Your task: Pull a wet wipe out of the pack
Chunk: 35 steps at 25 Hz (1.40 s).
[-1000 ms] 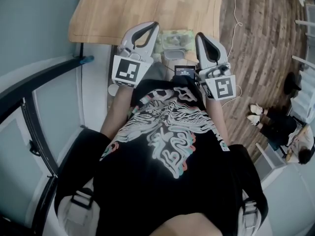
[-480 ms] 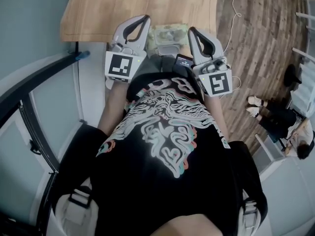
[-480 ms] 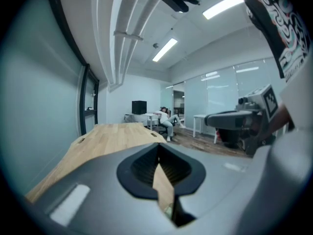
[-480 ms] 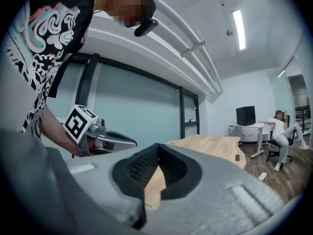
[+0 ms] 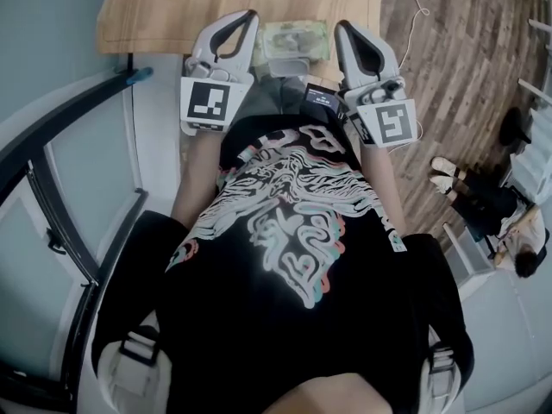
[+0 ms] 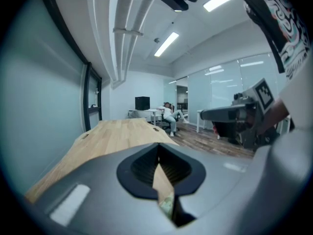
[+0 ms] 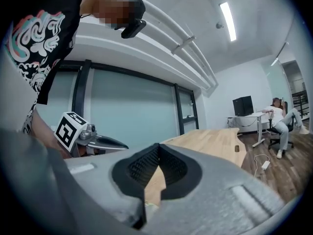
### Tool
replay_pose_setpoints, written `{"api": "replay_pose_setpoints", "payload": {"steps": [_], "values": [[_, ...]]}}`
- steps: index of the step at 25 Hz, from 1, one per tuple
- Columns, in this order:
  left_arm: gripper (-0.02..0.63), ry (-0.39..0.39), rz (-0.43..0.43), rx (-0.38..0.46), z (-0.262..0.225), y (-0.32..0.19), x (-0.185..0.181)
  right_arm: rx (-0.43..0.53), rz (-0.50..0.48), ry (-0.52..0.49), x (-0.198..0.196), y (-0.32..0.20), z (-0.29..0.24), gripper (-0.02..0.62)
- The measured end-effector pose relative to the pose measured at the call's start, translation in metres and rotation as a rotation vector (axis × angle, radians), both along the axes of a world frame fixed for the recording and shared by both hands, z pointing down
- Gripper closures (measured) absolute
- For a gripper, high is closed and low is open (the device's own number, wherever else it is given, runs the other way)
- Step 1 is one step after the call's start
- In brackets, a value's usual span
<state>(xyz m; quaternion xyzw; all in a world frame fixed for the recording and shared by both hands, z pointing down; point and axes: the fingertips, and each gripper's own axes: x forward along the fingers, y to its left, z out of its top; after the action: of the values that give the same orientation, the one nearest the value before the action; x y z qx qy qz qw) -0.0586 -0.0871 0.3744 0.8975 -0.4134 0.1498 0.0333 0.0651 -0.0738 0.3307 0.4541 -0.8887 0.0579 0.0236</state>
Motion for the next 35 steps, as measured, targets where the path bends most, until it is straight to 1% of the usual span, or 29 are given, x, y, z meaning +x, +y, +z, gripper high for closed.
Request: {"api": "replay_pose_setpoints", "payload": {"steps": [3, 6, 11, 18, 24, 28, 31, 33, 35], "values": [[0.620, -0.007, -0.002, -0.023, 0.011, 0.003, 0.003, -0.028, 0.002, -0.002, 0.006, 0.001, 0.009, 0.595], [0.618, -0.017, -0.002, -0.036, 0.020, 0.004, 0.004, -0.063, 0.002, -0.027, 0.009, 0.001, 0.017, 0.595], [0.618, -0.045, 0.016, -0.058, 0.036, 0.007, 0.007, -0.110, 0.016, -0.049, 0.012, 0.004, 0.034, 0.595], [0.618, -0.087, 0.059, -0.077, 0.057, 0.011, 0.014, -0.175, 0.031, -0.028, 0.014, 0.007, 0.064, 0.595], [0.620, -0.114, 0.095, -0.093, 0.068, 0.017, 0.019, -0.195, 0.028, 0.000, 0.011, 0.012, 0.077, 0.595], [0.620, -0.140, 0.139, -0.087, 0.074, 0.023, 0.027, -0.189, -0.001, 0.088, 0.010, 0.017, 0.088, 0.595], [0.620, -0.156, 0.177, -0.098, 0.078, 0.027, 0.034, -0.182, -0.030, 0.121, 0.007, 0.021, 0.092, 0.594], [0.615, -0.149, 0.229, -0.119, 0.083, 0.032, 0.041, -0.182, -0.057, 0.140, 0.001, 0.023, 0.094, 0.594], [0.589, -0.150, 0.292, -0.156, 0.091, 0.039, 0.048, -0.201, -0.073, 0.144, -0.006, 0.026, 0.097, 0.594]]}}
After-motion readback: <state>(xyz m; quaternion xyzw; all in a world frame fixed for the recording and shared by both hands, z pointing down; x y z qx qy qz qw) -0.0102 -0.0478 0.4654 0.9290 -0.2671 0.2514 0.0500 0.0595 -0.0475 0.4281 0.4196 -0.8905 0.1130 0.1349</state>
